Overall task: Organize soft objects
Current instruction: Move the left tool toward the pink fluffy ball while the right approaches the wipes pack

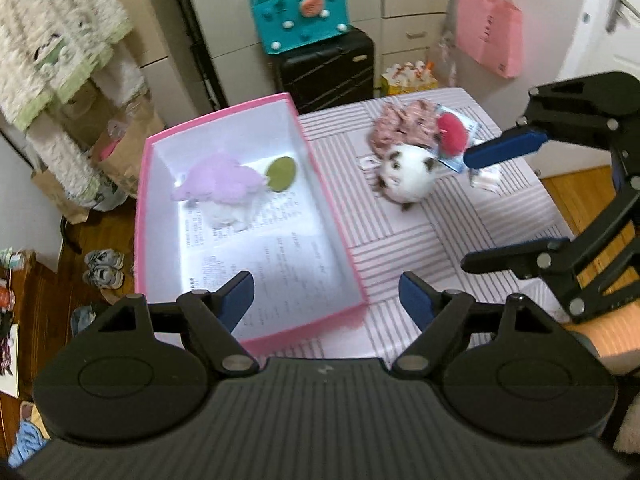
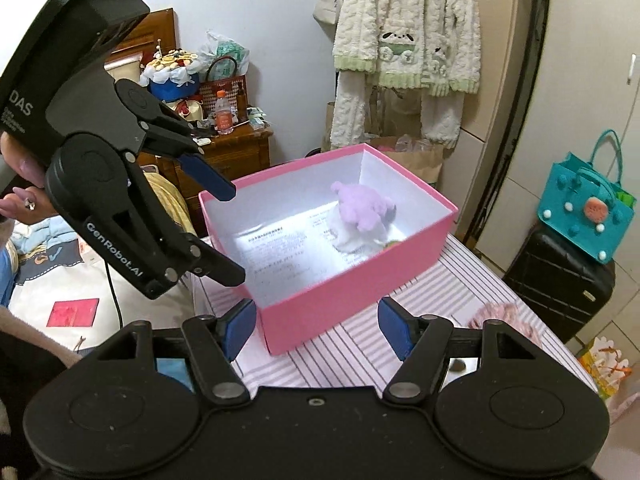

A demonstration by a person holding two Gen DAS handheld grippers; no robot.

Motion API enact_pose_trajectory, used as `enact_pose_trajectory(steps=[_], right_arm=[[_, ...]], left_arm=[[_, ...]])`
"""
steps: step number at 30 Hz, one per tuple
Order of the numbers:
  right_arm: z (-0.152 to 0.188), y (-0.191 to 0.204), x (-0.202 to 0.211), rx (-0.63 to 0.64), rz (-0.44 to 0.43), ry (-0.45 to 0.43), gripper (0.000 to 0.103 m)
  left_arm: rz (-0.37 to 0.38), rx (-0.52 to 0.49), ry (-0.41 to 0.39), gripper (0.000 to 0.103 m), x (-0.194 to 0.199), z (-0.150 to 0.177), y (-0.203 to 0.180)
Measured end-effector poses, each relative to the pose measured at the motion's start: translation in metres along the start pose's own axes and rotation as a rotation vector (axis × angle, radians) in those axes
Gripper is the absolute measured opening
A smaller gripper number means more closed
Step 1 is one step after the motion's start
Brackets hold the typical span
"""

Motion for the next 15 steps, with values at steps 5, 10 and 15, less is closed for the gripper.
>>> enact_pose_trajectory(steps=[5, 10, 15], right_arm=[[0.022, -0.003, 0.015, -0.022, 0.011, -0.004, 0.073], [0.049, -0.013, 0.024, -0.053, 0.02, -0.001, 0.073], [0.08, -0.028, 0.026, -0.11, 0.034, 0.013, 0.073]], left_arm=[[0.025, -0.067, 0.01, 0.08, 0.001, 0.005, -0.033], [0.059, -0.113, 0.039, 0.08, -0.006, 0.011, -0.062], [0.124, -0.143, 0.053, 0.08, -0.02, 0.014, -0.092]])
Point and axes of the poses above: each gripper's, at about its wrist camera, not at the fingertips, and x roughly against the way its jaws point, y to its left, z to its underside, the point moved 7 cm from there along -x, roughly the way its jaws point, and after that the axes turned 2 degrees about -y, right-handed, at the moved point
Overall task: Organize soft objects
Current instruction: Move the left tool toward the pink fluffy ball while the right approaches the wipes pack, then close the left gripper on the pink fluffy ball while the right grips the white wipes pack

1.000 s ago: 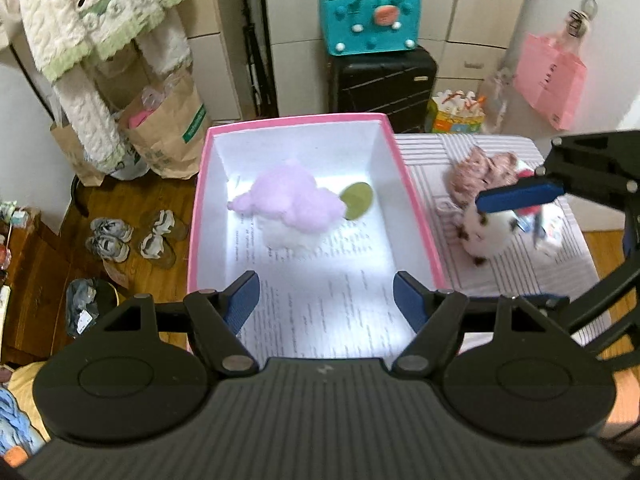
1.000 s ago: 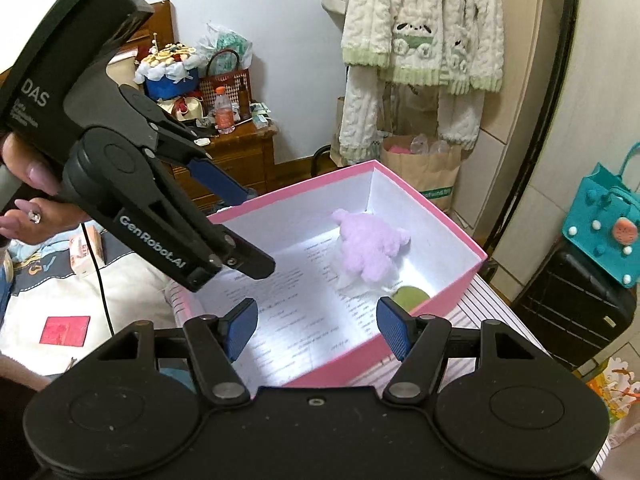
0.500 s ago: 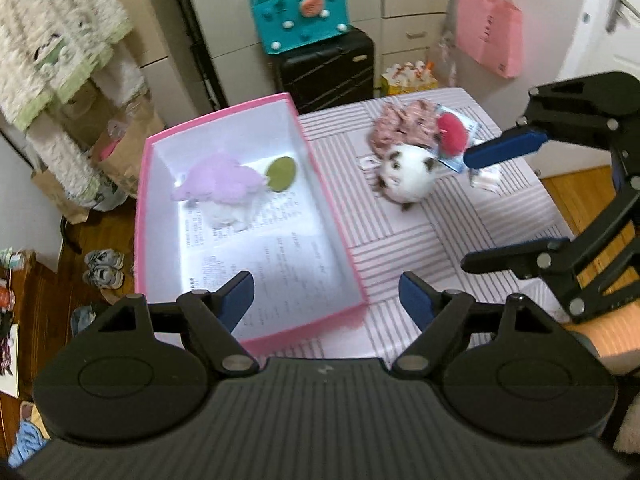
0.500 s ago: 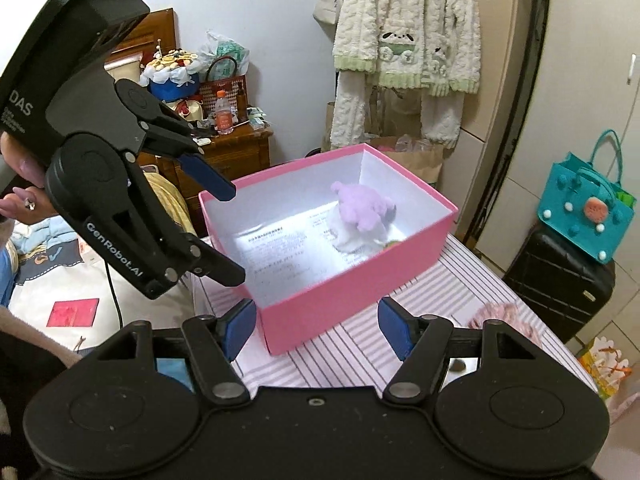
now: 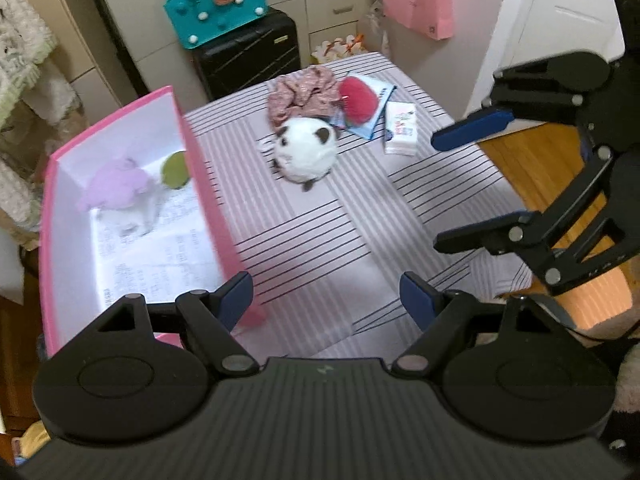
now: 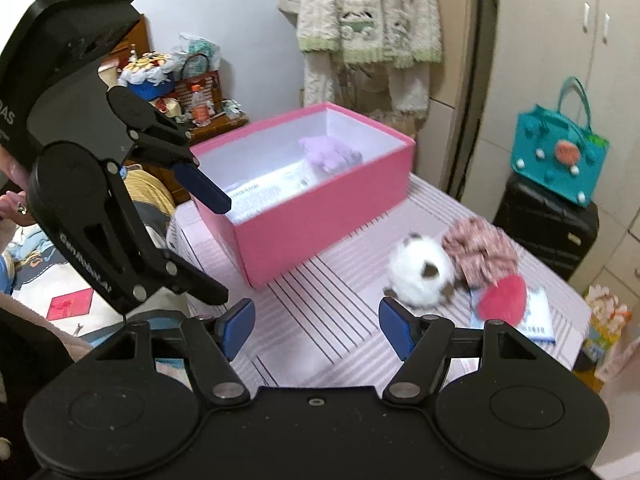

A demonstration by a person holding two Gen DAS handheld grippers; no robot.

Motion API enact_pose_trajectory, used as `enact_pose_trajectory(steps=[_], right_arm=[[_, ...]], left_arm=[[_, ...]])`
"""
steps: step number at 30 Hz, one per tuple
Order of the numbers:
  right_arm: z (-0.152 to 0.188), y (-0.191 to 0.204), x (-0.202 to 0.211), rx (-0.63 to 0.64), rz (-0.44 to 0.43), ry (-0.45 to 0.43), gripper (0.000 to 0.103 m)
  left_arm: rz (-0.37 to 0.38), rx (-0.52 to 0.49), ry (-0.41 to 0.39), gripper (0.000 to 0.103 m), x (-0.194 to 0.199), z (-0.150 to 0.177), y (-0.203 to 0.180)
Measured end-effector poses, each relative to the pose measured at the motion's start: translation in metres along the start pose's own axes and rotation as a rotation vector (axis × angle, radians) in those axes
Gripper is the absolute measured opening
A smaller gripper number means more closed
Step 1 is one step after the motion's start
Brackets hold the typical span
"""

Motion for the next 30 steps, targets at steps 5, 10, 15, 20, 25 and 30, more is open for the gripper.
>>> enact_pose_trajectory(steps=[5, 10, 15, 20, 25, 30], right_arm=[[0.029, -0.023, -0.001, -0.043, 0.018, 0.015, 0.073], [0.05, -0.049, -0.005, -0.079, 0.049, 0.001, 0.073], [0.067, -0.075, -0.018, -0.101, 0.071, -0.011, 0.074], [0.082, -0.102, -0.033, -0.111, 0.112, -0.015, 0.074], [0.094, -0.13, -0.047, -0.102, 0.176, -0.041, 0.082], [0.101, -0.155, -0.063, -0.093, 0.222, -0.052, 0.086]], left_arm=[[0.056, 0.027, -0.03, 0.08, -0.019, -0.003, -0.011], [0.107, 0.087, -0.048, 0.08, -0.039, -0.009, -0.014], [0.139, 0.136, -0.076, 0.079, -0.059, -0.023, -0.019], [0.172, 0.179, -0.115, 0.078, -0.083, -0.039, -0.027], [0.189, 0.184, -0.136, 0.076, -0.109, -0.055, -0.039], [0.137, 0.151, -0.199, 0.075, -0.129, -0.081, -0.046]])
Point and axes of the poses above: each gripper's, at about its wrist camera, not at the fingertips, and x roughly against the way its jaws point, y to its left, z to its underside, the point moved 7 cm from there along -x, roughly the way its jaws point, and after that the axes turned 2 degrees about -y, right-handed, at the moved point
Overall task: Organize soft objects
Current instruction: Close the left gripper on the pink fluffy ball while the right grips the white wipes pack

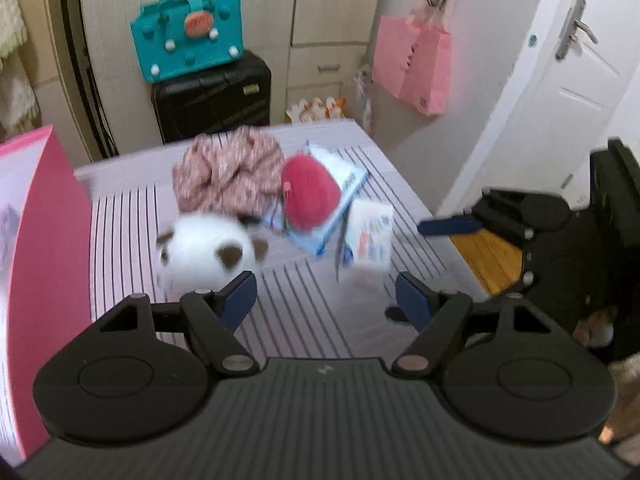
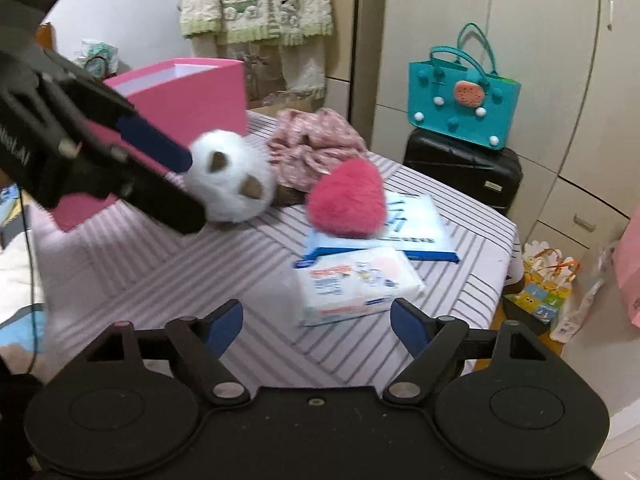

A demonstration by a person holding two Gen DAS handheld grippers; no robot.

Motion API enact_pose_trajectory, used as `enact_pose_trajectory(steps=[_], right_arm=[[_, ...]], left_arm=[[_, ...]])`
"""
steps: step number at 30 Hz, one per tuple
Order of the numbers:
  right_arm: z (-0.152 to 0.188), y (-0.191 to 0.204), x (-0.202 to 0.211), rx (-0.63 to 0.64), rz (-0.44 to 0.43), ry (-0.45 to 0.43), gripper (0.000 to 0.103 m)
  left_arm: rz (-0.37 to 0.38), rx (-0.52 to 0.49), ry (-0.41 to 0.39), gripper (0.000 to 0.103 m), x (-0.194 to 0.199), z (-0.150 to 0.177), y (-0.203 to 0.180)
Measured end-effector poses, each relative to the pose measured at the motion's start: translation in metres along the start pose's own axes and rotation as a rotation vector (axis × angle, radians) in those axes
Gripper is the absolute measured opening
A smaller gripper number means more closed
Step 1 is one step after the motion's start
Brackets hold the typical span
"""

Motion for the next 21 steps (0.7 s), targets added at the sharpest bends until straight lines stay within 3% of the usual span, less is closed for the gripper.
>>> enact_pose_trajectory(steps=[7, 15, 21], right_arm=[[0.004, -0.019, -0.02, 0.053, 0.045, -0.034, 0.093], [0.0, -0.029, -0.035, 0.042, -0.078, -0.027, 0.096], [-0.002, -0.034, -0.043, 0.045, -0.123, -0.031, 0.101]], left_arm=[[-0.066, -0.024, -0.074, 0.075, -0.037, -0.031, -0.008], [-0.137, -0.047, -0.085, 0.075, -0.074, -0.054, -0.018], [-0.158, 0.016, -0.081, 0.075, -0.094, -0.061, -0.009]])
Point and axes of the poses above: each gripper's, at about its wrist camera, not at the fingertips, and x roughly against the way its jaws point, y to its left, z to its underside, the point moved 7 cm from there along -x, roughly the way its jaws point, and after that the axes turned 2 degrees about -y, right-handed, at the moved point
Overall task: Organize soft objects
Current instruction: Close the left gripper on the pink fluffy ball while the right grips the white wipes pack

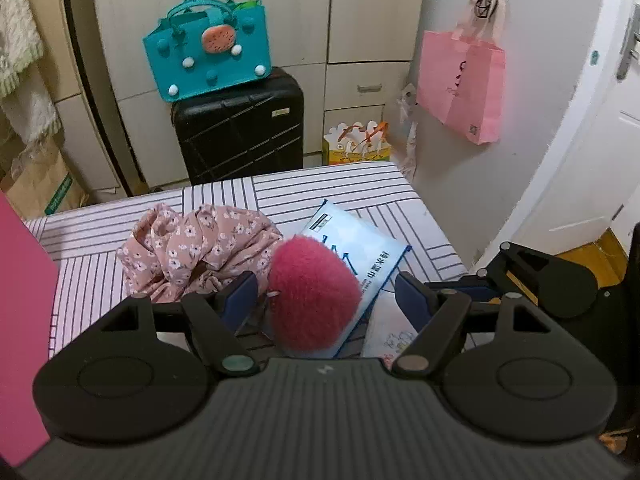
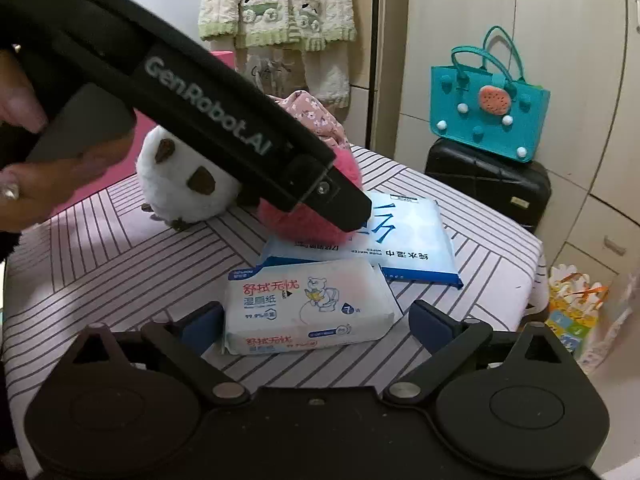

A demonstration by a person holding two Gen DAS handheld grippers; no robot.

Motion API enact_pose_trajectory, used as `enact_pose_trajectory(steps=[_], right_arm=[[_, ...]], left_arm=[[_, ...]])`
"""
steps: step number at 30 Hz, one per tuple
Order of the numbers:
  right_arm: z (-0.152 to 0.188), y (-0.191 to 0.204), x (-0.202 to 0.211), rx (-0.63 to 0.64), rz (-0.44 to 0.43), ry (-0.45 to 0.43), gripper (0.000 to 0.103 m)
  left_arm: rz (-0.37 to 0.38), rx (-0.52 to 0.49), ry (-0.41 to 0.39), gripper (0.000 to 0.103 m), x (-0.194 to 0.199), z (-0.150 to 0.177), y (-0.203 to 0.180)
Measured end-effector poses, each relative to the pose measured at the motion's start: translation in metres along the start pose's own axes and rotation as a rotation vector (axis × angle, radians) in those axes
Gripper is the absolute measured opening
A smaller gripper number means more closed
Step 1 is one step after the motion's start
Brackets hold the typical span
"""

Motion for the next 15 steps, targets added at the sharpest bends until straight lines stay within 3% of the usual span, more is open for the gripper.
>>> enact_pose_trajectory(steps=[9, 12, 15], right_arm=[[0.0, -0.001, -0.005, 0.001, -0.027, -0.024, 0.102], [0.001, 0.0, -0.003, 0.005, -0.013, -0.031, 0.099], [0.001, 0.005, 0.003, 0.014, -0.009, -0.042, 0.087]], left_arm=[[-0.016, 0.064, 0.011, 0.069, -0.016, 0.009, 0.005], [-0.02, 0.084, 0.014, 0.058, -0.019, 0.014, 0.007], [-0.042, 0.093, -0.009, 0.046, -0.017, 0.014, 0.01]])
Point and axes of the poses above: each gripper's, at about its wrist camera, not at the fingertips, and x roughly against the way its jaws point, y to its left, z to its underside, the point moved 7 cm from there along -x, roughly the way its jaws point, and after that the axes turned 2 degrees about -y, right-handed, at the moved point
